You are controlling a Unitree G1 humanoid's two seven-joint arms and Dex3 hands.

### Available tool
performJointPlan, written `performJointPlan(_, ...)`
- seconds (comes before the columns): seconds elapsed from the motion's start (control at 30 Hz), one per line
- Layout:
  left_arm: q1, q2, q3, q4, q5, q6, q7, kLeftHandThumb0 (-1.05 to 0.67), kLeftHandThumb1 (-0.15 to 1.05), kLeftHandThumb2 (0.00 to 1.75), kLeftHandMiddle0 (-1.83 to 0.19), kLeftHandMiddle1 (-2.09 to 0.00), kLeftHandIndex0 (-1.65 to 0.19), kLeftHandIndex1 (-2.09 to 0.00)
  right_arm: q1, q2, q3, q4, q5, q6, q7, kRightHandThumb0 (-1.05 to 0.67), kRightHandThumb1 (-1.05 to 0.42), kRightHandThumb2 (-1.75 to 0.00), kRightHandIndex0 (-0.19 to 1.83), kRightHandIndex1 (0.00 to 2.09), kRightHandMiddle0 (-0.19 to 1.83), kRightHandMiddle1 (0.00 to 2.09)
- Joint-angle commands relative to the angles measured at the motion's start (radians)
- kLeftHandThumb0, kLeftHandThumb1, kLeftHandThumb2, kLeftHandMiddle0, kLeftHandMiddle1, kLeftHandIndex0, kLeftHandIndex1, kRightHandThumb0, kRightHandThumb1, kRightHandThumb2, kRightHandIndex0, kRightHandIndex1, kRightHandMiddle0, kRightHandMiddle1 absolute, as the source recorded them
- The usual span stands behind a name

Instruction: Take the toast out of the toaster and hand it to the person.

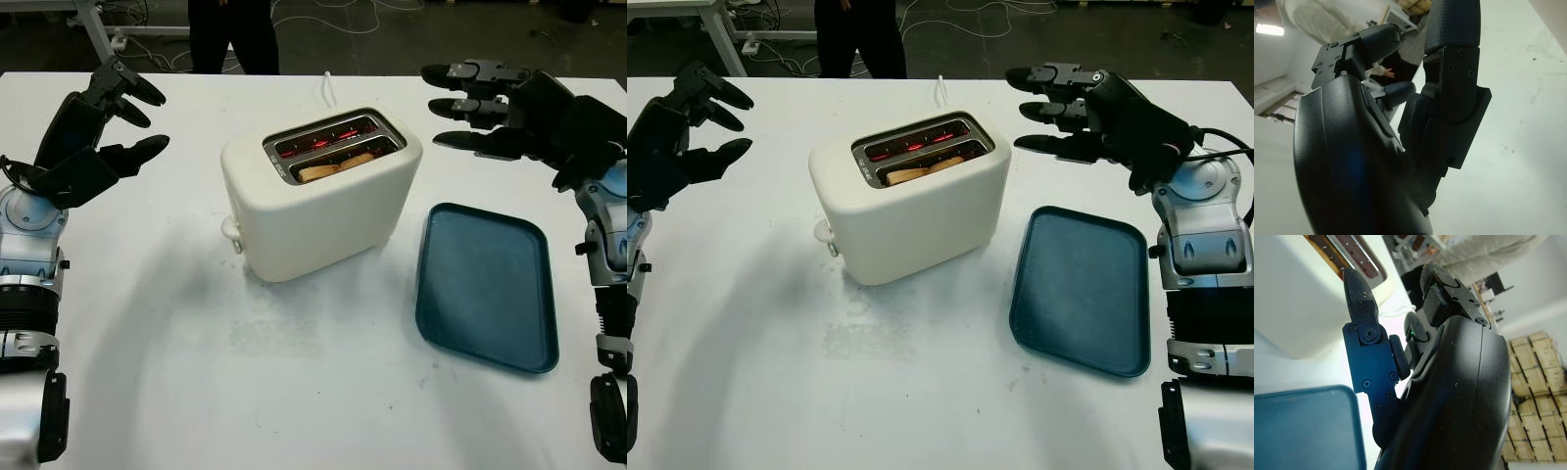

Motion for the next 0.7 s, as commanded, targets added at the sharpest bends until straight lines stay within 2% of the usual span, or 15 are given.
performJointPlan(0.0,-0.012,0.008,-0.010,0.004,0.006,-0.007,-0.005,-1.05,0.92,0.43,0.00,-1.71,0.00,-1.56,-0.017,0.011,-0.002,0.018,0.009,-0.024,0.003,-0.51,-0.88,0.00,0.45,0.00,0.43,0.00)
performJointPlan(0.13,-0.013,0.001,-0.011,-0.003,-0.007,0.010,-0.016,-1.05,0.92,0.42,0.00,-1.69,0.00,-1.54,-0.023,0.018,-0.006,0.034,0.018,-0.031,0.007,-0.48,-0.88,0.00,0.44,0.00,0.41,0.00)
performJointPlan(0.47,0.010,-0.013,0.005,-0.073,-0.027,0.094,-0.018,-1.05,0.92,0.33,0.00,-1.65,0.00,-1.56,-0.021,0.013,-0.004,0.034,0.007,-0.036,0.009,-0.55,-0.87,0.00,0.45,0.01,0.42,0.00)
performJointPlan(0.67,0.013,-0.002,-0.004,-0.077,-0.013,0.100,-0.016,-1.05,0.92,0.36,0.00,-1.66,0.00,-1.56,-0.018,0.012,-0.002,0.042,0.004,-0.052,0.014,-0.53,-0.88,0.00,0.44,0.01,0.42,0.00)
